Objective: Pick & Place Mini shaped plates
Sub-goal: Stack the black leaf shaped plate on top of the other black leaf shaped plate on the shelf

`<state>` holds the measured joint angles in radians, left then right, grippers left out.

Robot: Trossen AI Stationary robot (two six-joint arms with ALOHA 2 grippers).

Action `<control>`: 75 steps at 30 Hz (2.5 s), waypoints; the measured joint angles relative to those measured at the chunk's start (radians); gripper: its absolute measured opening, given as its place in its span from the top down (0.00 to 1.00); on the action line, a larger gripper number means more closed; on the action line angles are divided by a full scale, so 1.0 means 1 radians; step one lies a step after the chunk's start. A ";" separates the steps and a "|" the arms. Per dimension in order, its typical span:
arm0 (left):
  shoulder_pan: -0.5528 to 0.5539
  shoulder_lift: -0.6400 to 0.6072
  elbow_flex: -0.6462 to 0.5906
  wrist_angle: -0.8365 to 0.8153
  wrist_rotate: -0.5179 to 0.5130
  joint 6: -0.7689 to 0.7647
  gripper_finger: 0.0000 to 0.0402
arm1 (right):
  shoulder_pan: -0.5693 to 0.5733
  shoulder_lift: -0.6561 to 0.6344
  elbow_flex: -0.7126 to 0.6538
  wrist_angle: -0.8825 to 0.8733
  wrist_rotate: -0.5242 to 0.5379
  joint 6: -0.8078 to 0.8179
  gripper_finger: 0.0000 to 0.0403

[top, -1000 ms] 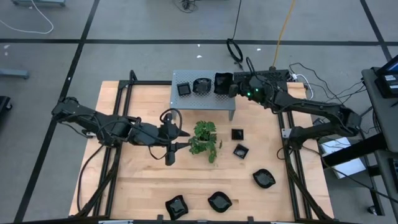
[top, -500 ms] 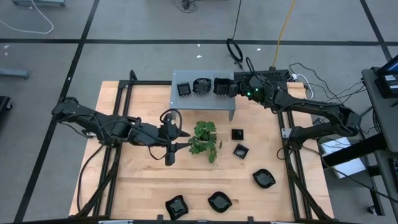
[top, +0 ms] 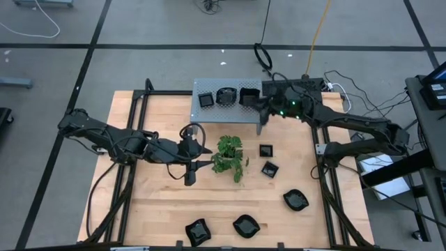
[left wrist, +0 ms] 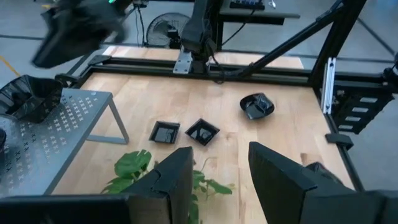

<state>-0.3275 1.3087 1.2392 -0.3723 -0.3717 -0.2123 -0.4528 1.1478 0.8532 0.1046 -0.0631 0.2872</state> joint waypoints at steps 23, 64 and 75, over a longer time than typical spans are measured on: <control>0.000 0.000 0.000 -0.021 -0.001 0.035 0.60 | 0.791 -0.136 -0.010 -0.916 0.049 0.410 0.72; 0.000 0.000 0.000 -0.042 -0.006 0.025 0.60 | 0.873 -0.135 -0.494 -0.474 -0.251 0.477 0.79; 0.000 0.000 0.000 -0.044 -0.006 0.025 0.60 | 0.876 -0.133 -0.497 -0.459 -0.304 0.378 0.98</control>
<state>-0.3275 1.3087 1.2392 -0.4160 -0.3779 -0.1871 0.4229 1.0145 0.3561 -0.3546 -0.3670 0.6654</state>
